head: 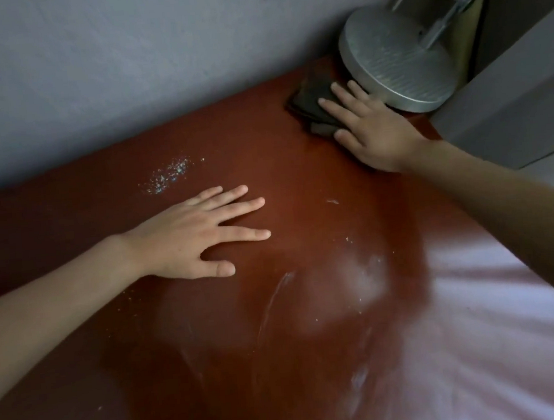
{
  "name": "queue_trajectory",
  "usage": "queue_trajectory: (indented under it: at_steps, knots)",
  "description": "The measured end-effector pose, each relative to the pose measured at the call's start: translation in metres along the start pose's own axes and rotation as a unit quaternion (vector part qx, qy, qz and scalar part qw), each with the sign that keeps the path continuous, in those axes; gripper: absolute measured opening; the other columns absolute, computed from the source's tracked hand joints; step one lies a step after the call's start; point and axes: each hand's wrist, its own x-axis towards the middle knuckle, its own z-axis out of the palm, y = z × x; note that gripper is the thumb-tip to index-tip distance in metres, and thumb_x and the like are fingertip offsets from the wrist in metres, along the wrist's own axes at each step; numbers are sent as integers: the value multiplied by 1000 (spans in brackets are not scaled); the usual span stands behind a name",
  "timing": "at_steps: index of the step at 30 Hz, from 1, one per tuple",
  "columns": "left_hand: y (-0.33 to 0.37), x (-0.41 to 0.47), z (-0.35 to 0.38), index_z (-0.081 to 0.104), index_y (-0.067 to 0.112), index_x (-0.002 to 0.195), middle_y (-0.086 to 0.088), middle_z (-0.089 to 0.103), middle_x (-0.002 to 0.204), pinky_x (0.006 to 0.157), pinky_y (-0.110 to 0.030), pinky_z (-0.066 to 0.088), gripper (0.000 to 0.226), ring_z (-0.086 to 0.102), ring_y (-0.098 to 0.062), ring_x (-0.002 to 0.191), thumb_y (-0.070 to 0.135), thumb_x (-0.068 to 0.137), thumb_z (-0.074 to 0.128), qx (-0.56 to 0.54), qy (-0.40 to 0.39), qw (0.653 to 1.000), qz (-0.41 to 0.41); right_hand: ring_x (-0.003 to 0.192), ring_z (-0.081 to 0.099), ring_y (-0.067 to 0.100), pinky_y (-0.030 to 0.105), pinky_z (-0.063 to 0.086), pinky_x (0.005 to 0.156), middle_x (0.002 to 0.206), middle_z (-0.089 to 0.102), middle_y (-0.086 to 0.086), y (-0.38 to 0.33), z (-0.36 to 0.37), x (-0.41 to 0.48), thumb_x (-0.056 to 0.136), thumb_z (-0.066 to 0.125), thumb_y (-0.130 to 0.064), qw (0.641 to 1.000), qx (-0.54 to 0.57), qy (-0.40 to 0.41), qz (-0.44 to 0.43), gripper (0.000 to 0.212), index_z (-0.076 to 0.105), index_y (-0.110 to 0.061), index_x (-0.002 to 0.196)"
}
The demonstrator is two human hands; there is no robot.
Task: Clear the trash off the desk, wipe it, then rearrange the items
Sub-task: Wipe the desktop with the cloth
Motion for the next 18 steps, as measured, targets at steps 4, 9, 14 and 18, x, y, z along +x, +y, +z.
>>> queue_trajectory:
  at_steps: [4,9,14,18]
  knots:
    - [4,-2,-3,-7,63,134,20,-17,151,113,-34,-9,59,-19,-7,141,67,86,26,-9,-13,1000,-22,144,4,30,42,7,116,157,8,10,-10,1,58,98,35,-39,1000,7,11,-11,56,17,-22,148]
    - [19,-8,-6,-4,60,136,18,-11,153,114,-39,1,59,-12,-7,142,64,86,27,13,1,996,-83,140,17,37,50,16,109,153,22,12,-18,8,-1,90,24,-49,964,-36,-9,-263,62,29,-22,145]
    - [30,-14,-9,1,62,135,12,7,153,112,-40,12,58,3,-8,141,70,83,26,10,17,987,-161,139,18,28,48,18,107,152,19,1,2,12,-75,95,28,-40,901,-39,-55,-428,50,25,-28,144]
    - [38,-20,-6,-1,67,131,17,6,151,113,-37,12,57,2,-5,140,74,80,24,-21,31,976,-213,137,24,39,52,22,108,150,27,15,-3,3,2,93,33,-32,956,2,-22,-292,52,35,-16,142]
